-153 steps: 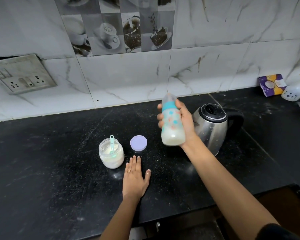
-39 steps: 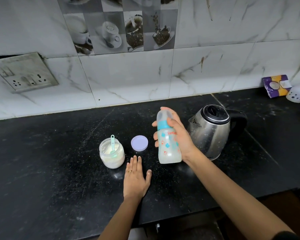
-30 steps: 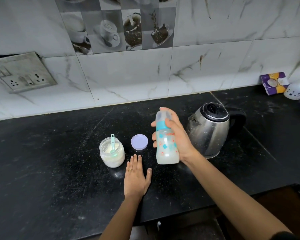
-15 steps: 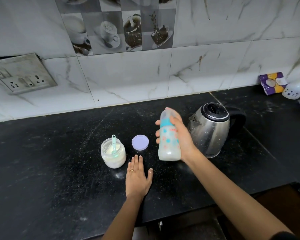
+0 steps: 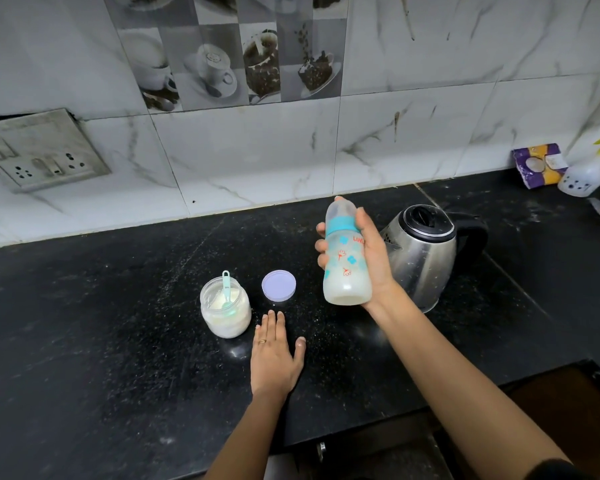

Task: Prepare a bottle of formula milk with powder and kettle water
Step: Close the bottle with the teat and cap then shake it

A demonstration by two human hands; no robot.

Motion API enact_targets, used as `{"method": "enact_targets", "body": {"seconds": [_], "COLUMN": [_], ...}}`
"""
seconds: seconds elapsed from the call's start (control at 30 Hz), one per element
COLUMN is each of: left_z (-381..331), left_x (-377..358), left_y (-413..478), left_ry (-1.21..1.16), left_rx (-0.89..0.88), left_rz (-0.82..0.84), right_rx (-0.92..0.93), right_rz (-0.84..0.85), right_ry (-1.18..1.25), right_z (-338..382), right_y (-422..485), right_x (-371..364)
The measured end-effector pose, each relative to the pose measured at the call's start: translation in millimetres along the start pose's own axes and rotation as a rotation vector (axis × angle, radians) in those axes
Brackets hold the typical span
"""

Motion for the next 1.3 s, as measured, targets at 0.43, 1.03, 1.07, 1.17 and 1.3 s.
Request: {"method": "enact_targets", "body": {"seconds": [0.43, 1.03, 1.07, 1.17, 1.3], "left_z": [0.5, 0.6, 0.7, 1.1, 0.7], "left_x": [0.6, 2.0, 2.0, 2.0, 2.8], "left_y": [0.1, -0.4, -0.4, -0.6, 0.0], "left_ry": [-0.007, 0.003, 0.006, 0.01, 0.016], "left_rx": [-0.01, -0.014, -0.014, -0.016, -0.018], "left_rz": [0.007, 0.007, 0.008, 0.011, 0.012], "right_rx": [-0.016, -0.13, -0.105, -0.108, -0.117], "right_rz": [-0.056, 0.178, 0.11, -0.043, 0.187], "right_ry": [0.175, 0.215, 0.256, 0.416, 0.136], "right_z": [9.9, -0.9, 0.6, 0.5, 1.8], "right_y": [9.9, 23.0, 26.2, 28.9, 14.5], "right_x": [-8.2, -18.7, -16.9, -7.4, -27.0]}}
Point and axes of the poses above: each hand's wrist, its own y-axis towards the middle knuckle, its own x-axis out of the back of the hand, z = x × y, the point moved 4 cm from there along y, towards the middle knuckle, and after that the axes turned 8 degrees about y, right-handed, at the moved point
